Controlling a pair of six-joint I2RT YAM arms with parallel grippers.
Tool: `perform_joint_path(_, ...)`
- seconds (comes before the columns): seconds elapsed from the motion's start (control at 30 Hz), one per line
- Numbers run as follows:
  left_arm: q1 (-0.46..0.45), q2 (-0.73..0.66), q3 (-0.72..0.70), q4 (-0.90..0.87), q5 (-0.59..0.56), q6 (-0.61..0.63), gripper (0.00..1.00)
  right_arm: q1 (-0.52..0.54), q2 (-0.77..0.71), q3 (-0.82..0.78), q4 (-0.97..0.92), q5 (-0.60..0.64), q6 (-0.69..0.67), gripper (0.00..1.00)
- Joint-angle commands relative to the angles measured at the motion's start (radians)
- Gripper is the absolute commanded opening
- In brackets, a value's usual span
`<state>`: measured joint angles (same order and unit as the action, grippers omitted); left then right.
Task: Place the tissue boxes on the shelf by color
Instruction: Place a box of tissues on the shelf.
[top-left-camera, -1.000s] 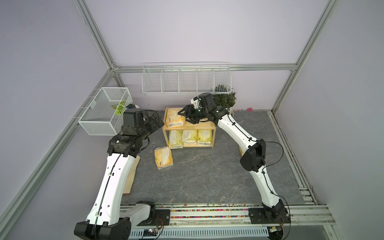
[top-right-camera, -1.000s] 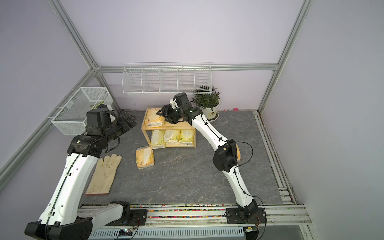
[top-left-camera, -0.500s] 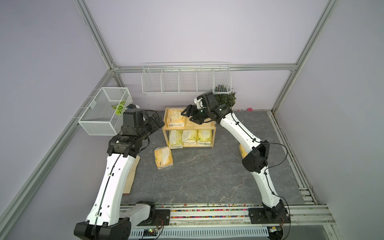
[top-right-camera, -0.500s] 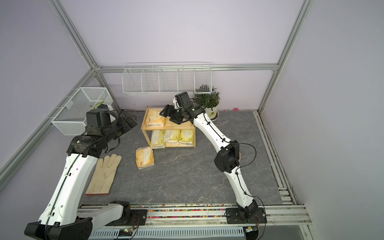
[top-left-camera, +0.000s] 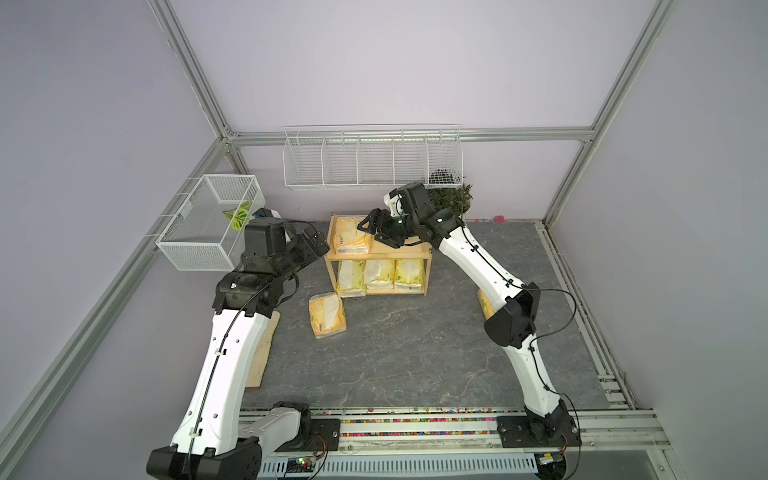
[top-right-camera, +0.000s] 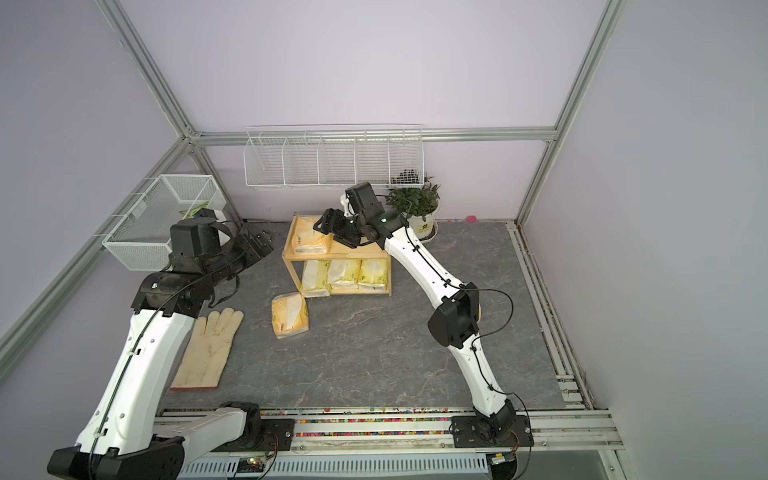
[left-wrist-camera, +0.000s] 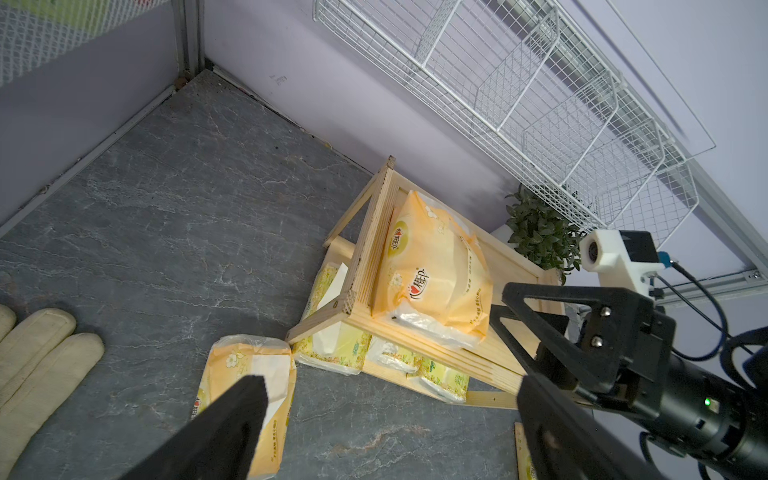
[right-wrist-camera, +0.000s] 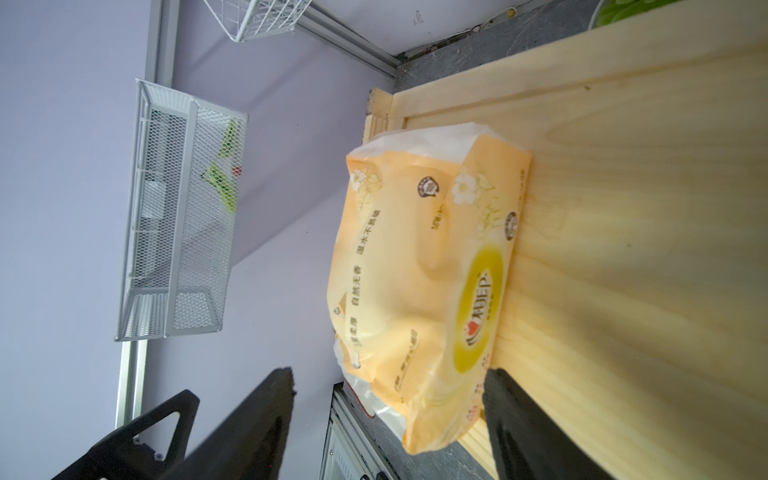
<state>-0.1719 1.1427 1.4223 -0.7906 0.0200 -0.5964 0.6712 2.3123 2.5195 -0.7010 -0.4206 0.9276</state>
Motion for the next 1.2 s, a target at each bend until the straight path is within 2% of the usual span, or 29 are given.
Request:
perform_joint_path(0.0,0.005,-0.020,-0.023,0.015,0.011,0.008,1.00,0.016,0.037,0.040,0.034,-0.015,0.015,0.76)
perform_joint_path(0.57,0.005,-0.043,-0.077,0.050,0.044,0.001,1.00,0.043,0.087,0.057,0.120,-0.026,0.066,0.75)
perform_joint_path(1.17,0.005,-0.050,-0.089,0.060,0.060,-0.003,1.00,0.012,0.114,0.059,0.123,0.024,0.046,0.76)
